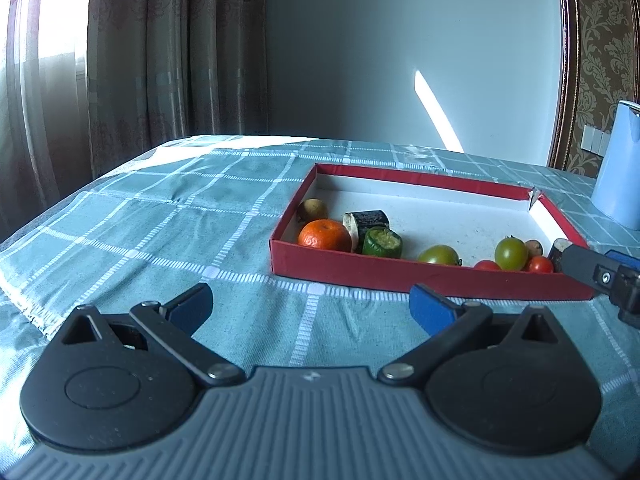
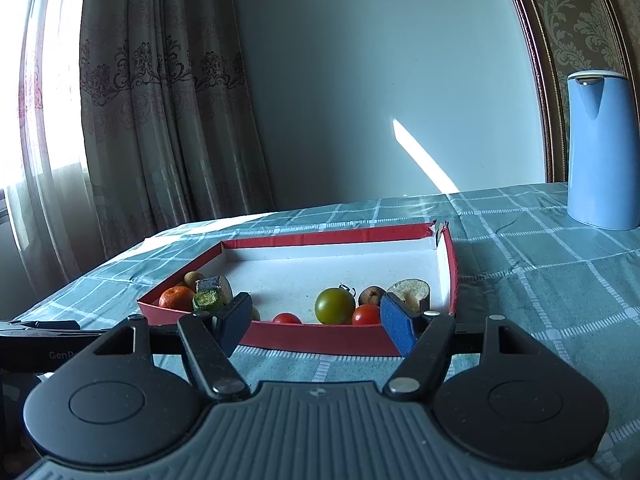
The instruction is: Organize fruits
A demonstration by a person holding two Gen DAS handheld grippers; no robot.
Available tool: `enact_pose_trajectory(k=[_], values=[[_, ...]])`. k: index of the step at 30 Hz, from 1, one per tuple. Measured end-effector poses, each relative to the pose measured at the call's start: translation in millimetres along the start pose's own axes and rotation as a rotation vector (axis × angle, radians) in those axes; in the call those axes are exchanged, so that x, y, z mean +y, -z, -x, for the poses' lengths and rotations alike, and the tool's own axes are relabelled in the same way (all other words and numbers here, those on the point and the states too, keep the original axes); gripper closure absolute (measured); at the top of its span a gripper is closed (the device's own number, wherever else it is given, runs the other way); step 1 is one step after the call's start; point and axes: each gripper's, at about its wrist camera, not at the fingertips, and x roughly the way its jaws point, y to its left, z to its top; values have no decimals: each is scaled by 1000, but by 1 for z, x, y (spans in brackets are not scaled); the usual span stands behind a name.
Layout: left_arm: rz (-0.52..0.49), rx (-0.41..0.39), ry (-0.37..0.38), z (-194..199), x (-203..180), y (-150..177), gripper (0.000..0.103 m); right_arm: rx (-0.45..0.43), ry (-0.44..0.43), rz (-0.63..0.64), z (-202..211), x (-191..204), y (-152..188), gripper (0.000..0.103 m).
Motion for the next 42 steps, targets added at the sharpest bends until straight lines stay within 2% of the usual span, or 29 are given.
enact_pose_trajectory(k=[2, 7, 42], values=[[-1, -1, 7, 0, -4, -1, 0, -7, 13, 17, 1, 4, 0, 22], [-5, -14, 8, 0, -8, 0, 0, -21, 15, 46, 2, 9, 1, 22], [-27, -39, 0, 1, -10, 1, 0, -24, 12, 44, 4, 9, 0, 22]])
